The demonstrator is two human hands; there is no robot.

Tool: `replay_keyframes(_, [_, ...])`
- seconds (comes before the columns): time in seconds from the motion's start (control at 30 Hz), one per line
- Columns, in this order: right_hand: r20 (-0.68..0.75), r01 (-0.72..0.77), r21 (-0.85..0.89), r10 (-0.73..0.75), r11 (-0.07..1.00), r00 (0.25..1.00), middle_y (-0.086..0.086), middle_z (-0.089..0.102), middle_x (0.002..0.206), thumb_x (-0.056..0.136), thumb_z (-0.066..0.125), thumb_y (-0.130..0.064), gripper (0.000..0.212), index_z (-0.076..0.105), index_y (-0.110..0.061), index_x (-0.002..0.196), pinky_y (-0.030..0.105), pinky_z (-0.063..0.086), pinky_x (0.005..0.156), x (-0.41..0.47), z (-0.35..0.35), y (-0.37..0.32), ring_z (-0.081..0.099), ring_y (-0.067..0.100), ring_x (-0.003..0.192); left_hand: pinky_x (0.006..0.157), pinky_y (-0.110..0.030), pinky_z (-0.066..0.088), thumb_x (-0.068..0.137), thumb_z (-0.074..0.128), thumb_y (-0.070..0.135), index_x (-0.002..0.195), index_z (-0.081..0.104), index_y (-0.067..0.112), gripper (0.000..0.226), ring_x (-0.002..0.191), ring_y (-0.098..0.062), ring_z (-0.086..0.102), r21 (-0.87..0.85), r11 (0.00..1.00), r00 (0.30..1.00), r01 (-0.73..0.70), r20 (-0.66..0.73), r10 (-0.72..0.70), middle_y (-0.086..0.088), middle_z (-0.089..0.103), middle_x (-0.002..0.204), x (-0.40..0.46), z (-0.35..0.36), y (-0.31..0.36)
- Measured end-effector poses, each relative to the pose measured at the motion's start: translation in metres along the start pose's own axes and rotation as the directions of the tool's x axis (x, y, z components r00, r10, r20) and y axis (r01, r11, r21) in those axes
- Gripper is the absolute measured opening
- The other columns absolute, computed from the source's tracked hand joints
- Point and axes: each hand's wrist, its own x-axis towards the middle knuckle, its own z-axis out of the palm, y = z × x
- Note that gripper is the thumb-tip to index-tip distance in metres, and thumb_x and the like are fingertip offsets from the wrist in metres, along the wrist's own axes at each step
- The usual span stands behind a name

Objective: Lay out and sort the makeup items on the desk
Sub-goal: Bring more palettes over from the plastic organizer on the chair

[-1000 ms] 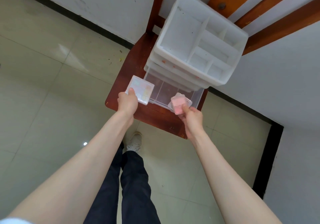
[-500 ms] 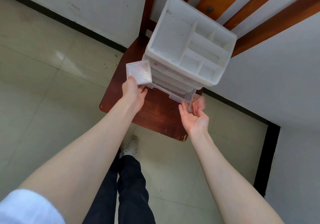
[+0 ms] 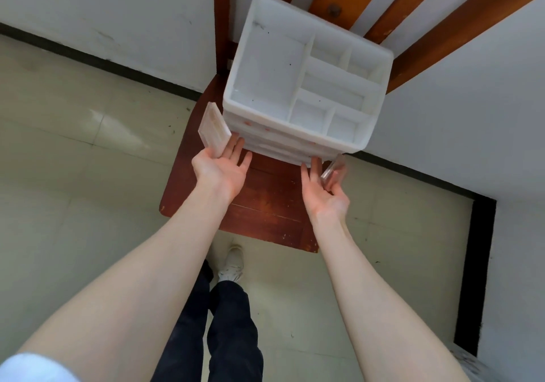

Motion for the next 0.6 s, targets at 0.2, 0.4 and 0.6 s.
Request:
replay_keyframes(0.2, [-0.018,-0.015,-0.103,0.013,0.995,1.0,0.021,0.057,0.124,0.103,0.027,-0.018,0.032,0.055,-0.002,0.098,0.046,0.03,0.111,-0.012,-0.006,-0.003,0.045,0.034,0.128,0.111,-0.045,0.029,0.099,0.019,0.021,0.133,0.038,0.003,0.043,0.127,-0.026,0.045,0.113,0.994,1.0,0.001,0.014,-0.003,-0.015,0.058,0.124,-0.006,0.003,0.001])
replay_keyframes(0.4, [-0.08,-0.043,-0.313,0.019,0.949,0.997,0.02,0.057,0.12,0.101,0.032,-0.014,0.027,0.052,0.003,0.104,0.042,0.036,0.106,-0.056,-0.019,-0.019,0.046,0.034,0.127,0.097,-0.042,0.04,0.1,0.021,0.02,0.138,0.036,0.004,0.044,0.123,-0.025,0.05,0.391,0.92,0.997,0.021,-0.072,0.008,-0.016,0.055,0.127,-0.039,-0.025,0.011])
replay_keyframes(0.6, [-0.09,0.004,-0.498,-0.056,0.867,0.994,0.018,0.059,0.101,0.102,0.033,-0.015,0.027,0.052,0.004,0.106,0.037,0.042,0.096,-0.127,-0.032,-0.04,0.05,0.031,0.121,0.1,-0.042,0.041,0.101,0.026,0.016,0.135,0.036,0.007,0.037,0.115,-0.025,0.052,0.844,0.535,0.999,-0.032,0.041,-0.005,-0.012,0.054,0.119,-0.111,-0.017,0.02])
